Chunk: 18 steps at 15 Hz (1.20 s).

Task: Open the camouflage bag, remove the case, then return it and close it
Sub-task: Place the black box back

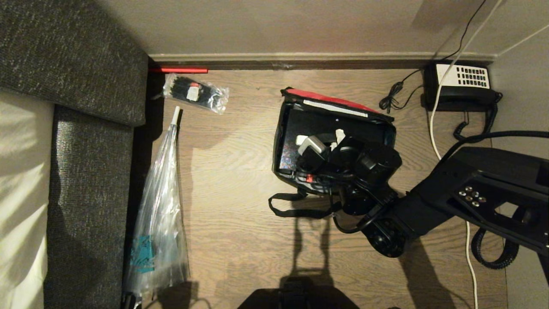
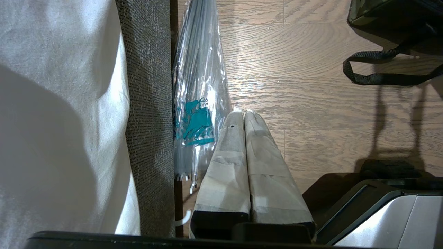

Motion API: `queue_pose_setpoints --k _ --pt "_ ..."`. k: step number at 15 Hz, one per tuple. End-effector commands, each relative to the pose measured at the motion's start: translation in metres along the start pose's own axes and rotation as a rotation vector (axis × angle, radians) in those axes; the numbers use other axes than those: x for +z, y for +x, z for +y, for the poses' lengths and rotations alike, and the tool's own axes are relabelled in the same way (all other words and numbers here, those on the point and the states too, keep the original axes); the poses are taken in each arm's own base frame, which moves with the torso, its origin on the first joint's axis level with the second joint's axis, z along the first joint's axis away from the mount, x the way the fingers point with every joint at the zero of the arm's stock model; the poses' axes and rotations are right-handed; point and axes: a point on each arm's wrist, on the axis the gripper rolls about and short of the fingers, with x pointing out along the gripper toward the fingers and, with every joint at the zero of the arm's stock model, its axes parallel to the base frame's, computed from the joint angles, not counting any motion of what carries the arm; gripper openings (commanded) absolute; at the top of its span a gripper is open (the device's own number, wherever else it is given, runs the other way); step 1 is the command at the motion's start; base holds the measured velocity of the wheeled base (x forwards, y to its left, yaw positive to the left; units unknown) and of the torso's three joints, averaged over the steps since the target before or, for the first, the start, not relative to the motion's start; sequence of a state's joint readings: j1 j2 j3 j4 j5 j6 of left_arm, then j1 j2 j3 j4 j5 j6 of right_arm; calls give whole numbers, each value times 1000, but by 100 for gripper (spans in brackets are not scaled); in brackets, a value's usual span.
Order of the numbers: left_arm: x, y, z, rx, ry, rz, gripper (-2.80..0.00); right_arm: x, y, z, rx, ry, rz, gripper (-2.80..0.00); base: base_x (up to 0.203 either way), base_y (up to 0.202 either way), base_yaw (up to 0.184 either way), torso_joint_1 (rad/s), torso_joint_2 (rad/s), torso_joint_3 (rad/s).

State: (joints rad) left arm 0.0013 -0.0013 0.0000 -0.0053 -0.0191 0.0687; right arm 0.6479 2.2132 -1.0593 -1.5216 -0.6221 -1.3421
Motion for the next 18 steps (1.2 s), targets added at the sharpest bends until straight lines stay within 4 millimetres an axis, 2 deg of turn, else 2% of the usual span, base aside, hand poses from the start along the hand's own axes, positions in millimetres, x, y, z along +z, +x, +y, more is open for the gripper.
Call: queue_pose_setpoints --k 1,5,9,10,11,18 --pt "0 0 0 1 0 2 -280 -1 1 4 -3 -12 5 -280 0 0 0 0 0 0" --pt "0 0 0 -1 0 2 -280 -3 1 5 3 -21 8 -280 0 0 0 0 0 0" --pt "0 0 0 -1 0 2 -280 -6 4 10 -4 -133 60 -280 0 0 0 0 0 0" --pt "0 0 0 1 0 2 -280 -6 5 11 -6 -113 63 -280 0 0 0 0 0 0" --pt "0 0 0 -1 0 2 -280 -6 6 12 -7 -106 60 0 0 0 0 0 0 0" --pt "0 0 0 1 0 2 -280 -5 6 10 -9 -71 50 0 0 0 0 0 0 0"
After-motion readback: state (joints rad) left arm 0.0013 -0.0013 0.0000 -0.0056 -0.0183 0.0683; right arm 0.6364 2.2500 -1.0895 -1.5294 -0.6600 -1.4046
